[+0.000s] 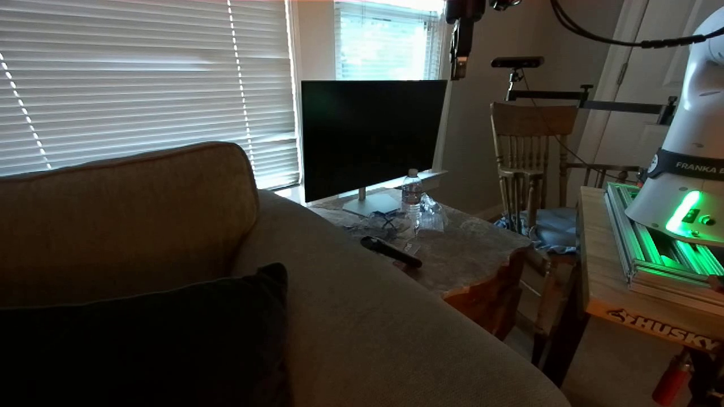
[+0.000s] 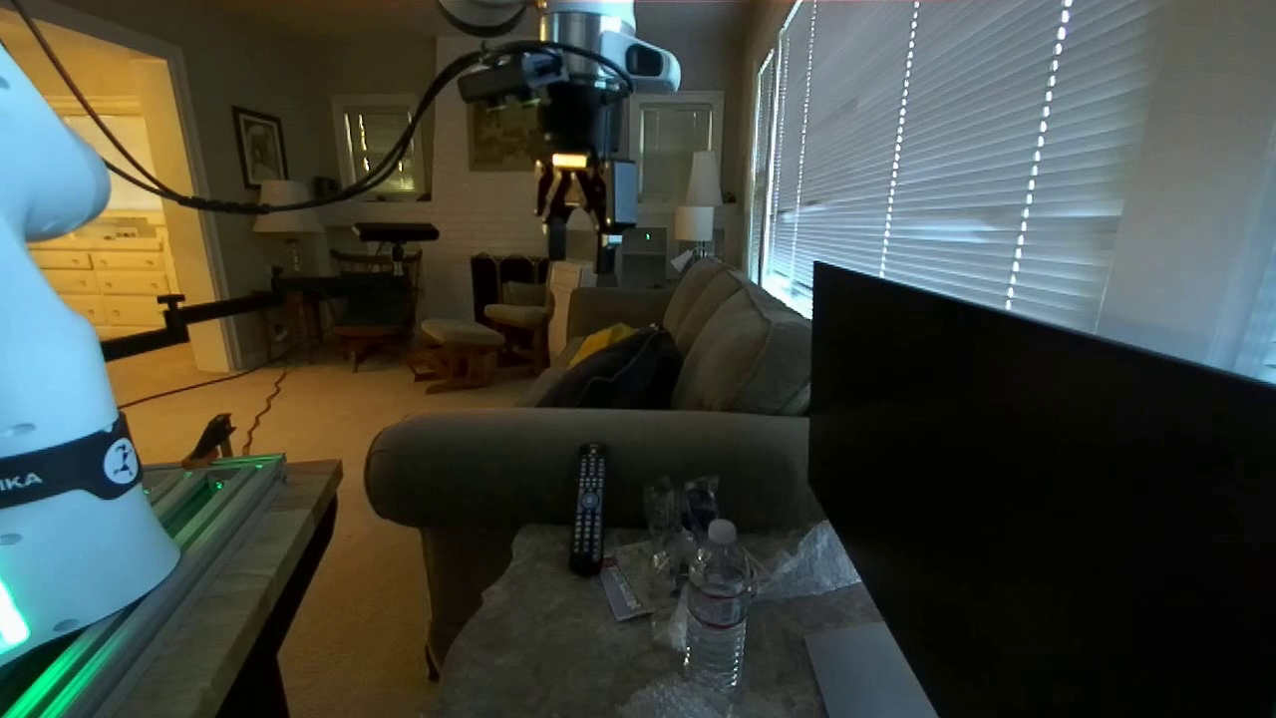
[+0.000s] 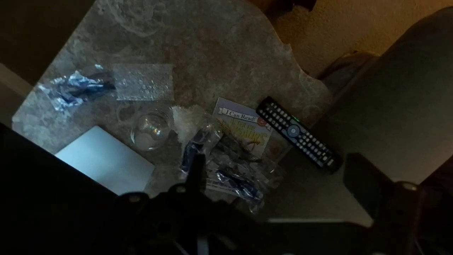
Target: Put the remote on the couch
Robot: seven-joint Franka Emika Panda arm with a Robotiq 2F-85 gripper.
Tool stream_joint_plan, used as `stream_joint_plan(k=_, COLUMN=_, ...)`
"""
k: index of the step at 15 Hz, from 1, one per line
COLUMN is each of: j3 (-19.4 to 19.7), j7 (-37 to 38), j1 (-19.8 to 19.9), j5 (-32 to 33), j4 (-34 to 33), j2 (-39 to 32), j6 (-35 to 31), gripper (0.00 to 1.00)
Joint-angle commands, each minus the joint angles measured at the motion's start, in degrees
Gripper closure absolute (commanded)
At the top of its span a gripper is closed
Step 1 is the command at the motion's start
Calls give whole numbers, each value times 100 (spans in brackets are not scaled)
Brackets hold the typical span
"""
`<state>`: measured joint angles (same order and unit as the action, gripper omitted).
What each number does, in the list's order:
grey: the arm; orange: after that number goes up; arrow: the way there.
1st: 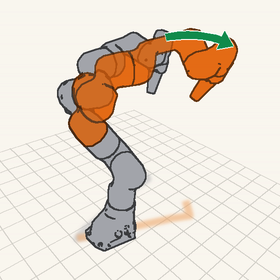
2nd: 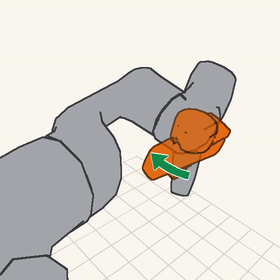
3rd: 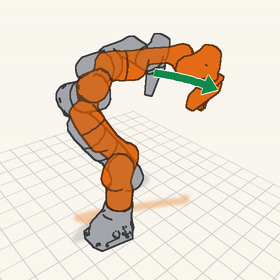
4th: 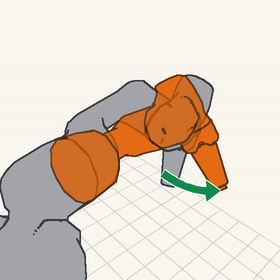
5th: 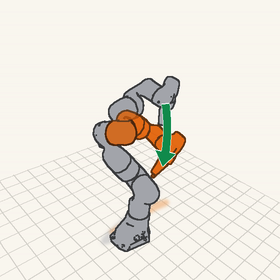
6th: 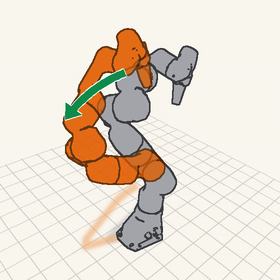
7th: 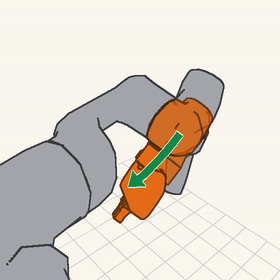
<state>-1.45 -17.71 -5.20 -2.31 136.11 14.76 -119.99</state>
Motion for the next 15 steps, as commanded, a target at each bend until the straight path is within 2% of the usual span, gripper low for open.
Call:
stream_joint_plan(k=1, j3=92, j7=-1121, j1=-220, j5=-235, j4=88, j2=-290, j6=-383, gripper=0)
stream_joint_plan(k=8, j3=25, j7=-3533, j1=-323, j5=-857, j4=9, j2=-1385, j6=-934, gripper=0)
stream_joint_plan(k=15, j3=-335, j7=-6214, j1=83, j5=-1423, j4=-465, j2=-2641, j6=-1182, gripper=0)
